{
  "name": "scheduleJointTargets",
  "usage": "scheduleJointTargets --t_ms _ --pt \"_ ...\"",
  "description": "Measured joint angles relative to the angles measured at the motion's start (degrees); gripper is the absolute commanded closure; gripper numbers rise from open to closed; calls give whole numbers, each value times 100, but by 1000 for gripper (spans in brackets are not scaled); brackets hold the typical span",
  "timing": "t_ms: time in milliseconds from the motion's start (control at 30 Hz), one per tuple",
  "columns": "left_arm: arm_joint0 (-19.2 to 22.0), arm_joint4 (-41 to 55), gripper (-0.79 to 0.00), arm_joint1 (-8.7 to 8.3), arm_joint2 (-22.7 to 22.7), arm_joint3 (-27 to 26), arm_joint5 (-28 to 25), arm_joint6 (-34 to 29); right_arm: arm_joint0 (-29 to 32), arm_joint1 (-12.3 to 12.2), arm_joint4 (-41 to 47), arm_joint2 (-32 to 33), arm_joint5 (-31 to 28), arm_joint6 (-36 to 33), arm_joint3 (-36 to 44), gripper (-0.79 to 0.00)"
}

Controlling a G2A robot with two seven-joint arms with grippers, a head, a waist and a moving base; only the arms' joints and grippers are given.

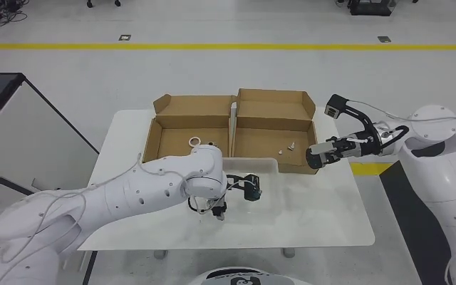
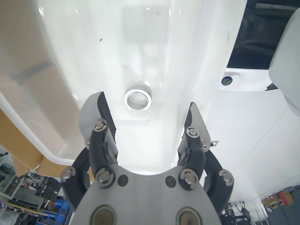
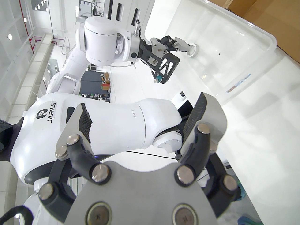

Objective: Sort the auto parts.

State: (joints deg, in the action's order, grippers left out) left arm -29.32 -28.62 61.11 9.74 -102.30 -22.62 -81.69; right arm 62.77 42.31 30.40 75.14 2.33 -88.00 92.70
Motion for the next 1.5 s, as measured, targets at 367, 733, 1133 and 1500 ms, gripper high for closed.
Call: scheduleJointTargets --t_ms 367,733,1133,1500 --pt "396 594 -665 -328 326 -335 -254 256 0 0 0 0 0 0 0 -785" --pt "396 -129 -542 -403 234 98 -281 282 0 0 0 0 0 0 0 -785" --pt "65 -237 -588 -131 0 454 -322 322 0 0 0 0 0 0 0 -785" --pt "-273 -828 -548 86 0 815 -245 245 0 0 0 0 0 0 0 -785"
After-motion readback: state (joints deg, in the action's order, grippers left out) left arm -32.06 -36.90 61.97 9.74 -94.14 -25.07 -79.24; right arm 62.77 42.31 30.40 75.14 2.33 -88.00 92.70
